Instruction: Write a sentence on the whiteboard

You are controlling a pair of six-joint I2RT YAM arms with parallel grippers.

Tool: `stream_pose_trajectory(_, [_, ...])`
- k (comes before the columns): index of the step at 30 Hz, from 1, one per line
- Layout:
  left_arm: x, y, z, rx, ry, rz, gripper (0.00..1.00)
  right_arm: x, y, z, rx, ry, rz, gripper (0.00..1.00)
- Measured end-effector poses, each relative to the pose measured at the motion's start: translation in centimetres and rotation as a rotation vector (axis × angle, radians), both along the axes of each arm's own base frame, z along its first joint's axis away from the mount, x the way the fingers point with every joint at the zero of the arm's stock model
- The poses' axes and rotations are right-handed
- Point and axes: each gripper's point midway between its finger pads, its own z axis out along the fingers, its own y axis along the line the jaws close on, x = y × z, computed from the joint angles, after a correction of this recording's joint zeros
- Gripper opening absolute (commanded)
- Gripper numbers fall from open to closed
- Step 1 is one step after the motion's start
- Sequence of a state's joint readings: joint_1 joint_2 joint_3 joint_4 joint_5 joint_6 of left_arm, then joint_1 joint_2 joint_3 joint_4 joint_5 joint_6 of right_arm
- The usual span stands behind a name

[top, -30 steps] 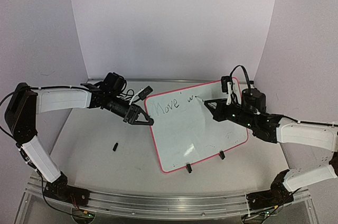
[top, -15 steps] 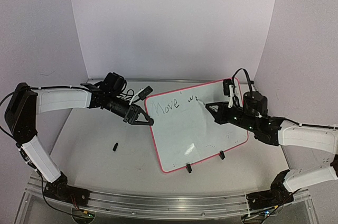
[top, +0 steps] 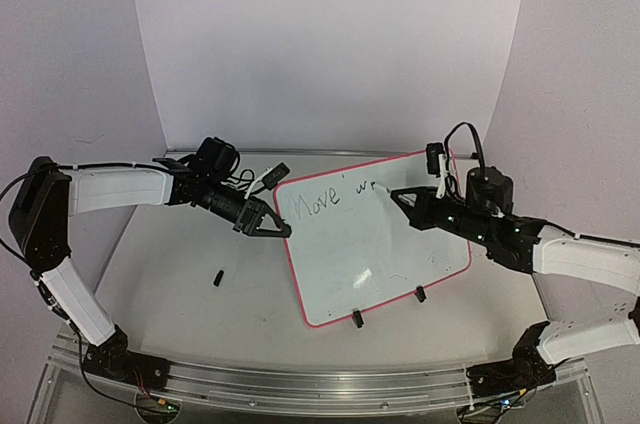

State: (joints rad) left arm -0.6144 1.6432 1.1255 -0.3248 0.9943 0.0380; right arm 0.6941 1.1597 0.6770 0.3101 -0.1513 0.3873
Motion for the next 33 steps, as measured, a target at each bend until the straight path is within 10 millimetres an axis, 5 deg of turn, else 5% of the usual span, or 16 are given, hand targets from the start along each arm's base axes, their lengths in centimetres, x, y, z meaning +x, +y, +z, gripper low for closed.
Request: stream_pose_trajectory(33, [0.0,0.0,0.0,0.001,0.001,0.001,0.00,1.4,0.4,0.4,-0.036,-0.016,-0.025,0.00])
